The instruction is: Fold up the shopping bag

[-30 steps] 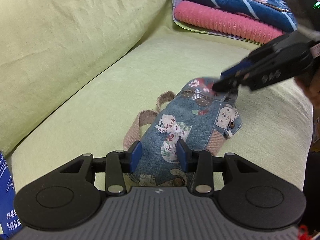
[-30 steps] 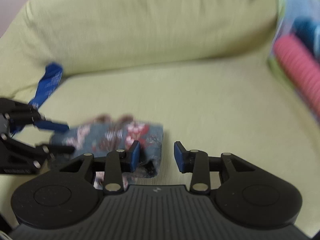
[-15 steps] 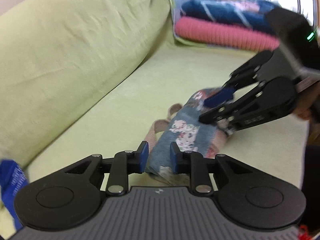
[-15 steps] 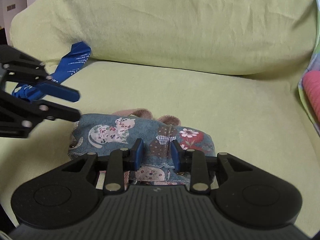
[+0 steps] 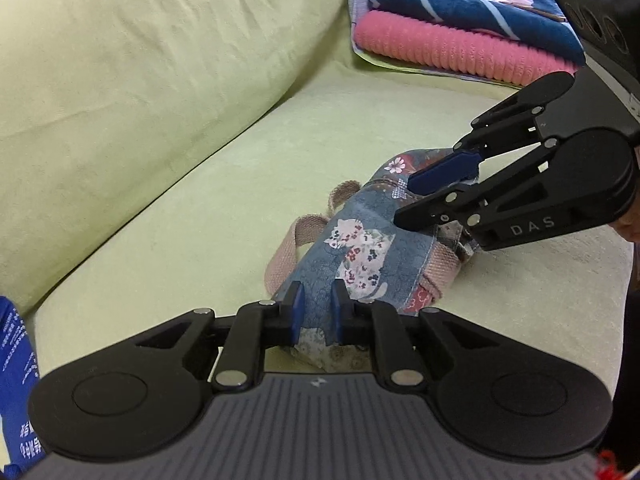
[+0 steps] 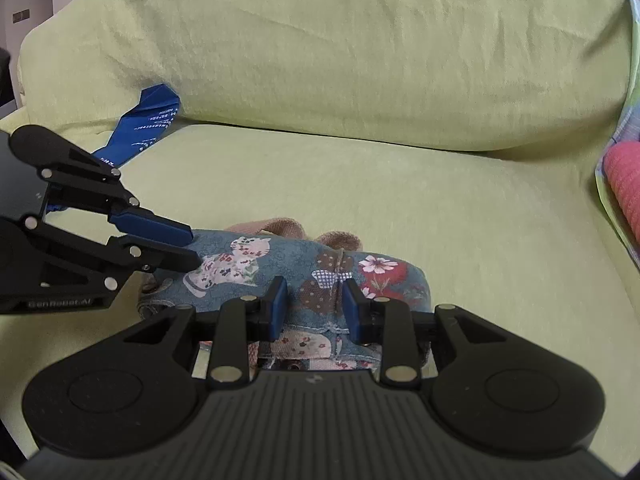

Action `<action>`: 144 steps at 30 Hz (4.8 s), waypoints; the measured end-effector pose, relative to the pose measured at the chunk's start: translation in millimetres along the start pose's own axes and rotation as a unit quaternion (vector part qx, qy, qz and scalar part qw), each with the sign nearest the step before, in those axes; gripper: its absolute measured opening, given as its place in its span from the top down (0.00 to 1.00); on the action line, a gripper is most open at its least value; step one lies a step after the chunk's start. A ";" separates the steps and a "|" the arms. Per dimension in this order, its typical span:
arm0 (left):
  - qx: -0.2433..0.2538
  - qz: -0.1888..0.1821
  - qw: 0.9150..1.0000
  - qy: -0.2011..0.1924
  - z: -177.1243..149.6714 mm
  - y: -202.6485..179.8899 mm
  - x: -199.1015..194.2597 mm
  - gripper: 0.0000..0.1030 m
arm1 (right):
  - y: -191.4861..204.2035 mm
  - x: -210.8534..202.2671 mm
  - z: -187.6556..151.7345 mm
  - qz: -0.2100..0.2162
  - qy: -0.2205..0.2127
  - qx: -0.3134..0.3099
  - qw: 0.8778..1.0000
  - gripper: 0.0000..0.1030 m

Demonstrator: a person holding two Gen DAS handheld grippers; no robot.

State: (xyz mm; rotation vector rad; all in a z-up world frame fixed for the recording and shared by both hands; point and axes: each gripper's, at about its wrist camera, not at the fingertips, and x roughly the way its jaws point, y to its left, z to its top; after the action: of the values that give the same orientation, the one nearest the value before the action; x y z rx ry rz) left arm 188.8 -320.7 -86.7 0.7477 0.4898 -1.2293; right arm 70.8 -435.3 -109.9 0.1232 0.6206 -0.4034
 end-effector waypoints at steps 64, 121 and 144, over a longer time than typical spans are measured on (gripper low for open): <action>-0.034 -0.133 0.989 0.064 19.5 55.8 24.9 0.42 | -13.9 11.9 -38.0 0.032 -0.022 0.538 0.842 0.37; 0.429 -0.173 0.882 0.088 32.9 48.0 93.2 0.97 | -75.0 59.7 44.2 0.210 0.070 0.256 0.941 0.43; 0.392 -0.222 0.893 0.006 39.4 -114.4 40.4 1.00 | -127.0 -97.3 -63.9 0.169 0.087 0.342 0.920 0.46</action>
State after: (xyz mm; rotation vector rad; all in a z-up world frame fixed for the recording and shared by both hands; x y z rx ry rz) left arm 88.3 -393.5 -116.4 1.3753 0.1510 -1.8895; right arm -86.8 -504.6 -103.5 0.9329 0.5958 -0.2592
